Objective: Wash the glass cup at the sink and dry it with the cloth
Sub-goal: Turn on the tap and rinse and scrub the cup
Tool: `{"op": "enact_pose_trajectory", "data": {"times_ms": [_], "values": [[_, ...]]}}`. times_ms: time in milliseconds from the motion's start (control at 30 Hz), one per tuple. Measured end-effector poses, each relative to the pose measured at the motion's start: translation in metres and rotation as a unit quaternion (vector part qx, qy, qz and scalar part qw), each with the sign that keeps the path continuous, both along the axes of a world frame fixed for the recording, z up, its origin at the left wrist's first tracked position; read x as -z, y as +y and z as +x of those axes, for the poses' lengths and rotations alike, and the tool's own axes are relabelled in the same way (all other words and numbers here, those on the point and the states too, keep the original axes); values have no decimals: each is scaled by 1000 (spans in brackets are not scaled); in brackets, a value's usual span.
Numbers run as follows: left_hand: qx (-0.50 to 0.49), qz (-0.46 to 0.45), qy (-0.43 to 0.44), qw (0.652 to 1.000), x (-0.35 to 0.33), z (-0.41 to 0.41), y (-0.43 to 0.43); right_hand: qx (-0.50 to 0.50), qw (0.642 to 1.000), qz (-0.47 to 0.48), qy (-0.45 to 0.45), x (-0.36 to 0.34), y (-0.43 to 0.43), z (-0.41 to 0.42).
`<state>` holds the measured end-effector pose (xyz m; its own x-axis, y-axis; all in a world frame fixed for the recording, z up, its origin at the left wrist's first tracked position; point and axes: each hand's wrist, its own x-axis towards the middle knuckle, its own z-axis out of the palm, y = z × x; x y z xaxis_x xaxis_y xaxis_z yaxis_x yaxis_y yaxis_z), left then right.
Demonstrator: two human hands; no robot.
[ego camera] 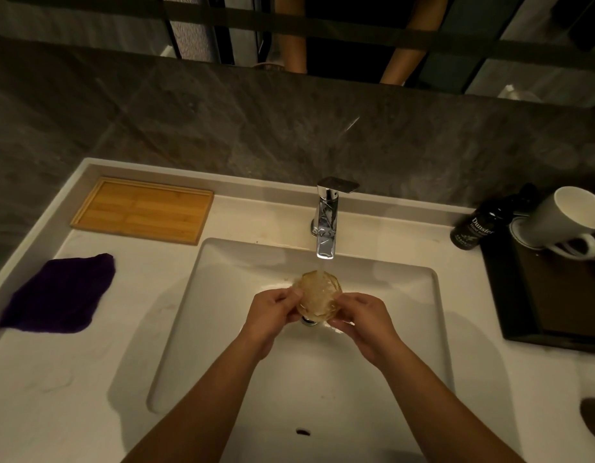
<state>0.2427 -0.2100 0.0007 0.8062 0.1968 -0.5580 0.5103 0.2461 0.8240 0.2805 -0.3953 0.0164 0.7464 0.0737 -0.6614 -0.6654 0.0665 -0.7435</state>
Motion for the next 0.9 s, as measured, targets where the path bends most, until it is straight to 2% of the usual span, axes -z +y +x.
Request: {"op": "enact_pose_trajectory", "data": {"times_ms": [900], "values": [[-31, -17, 19, 999, 8, -1, 1, -10, 1000, -25, 12, 3, 9, 5]]}}
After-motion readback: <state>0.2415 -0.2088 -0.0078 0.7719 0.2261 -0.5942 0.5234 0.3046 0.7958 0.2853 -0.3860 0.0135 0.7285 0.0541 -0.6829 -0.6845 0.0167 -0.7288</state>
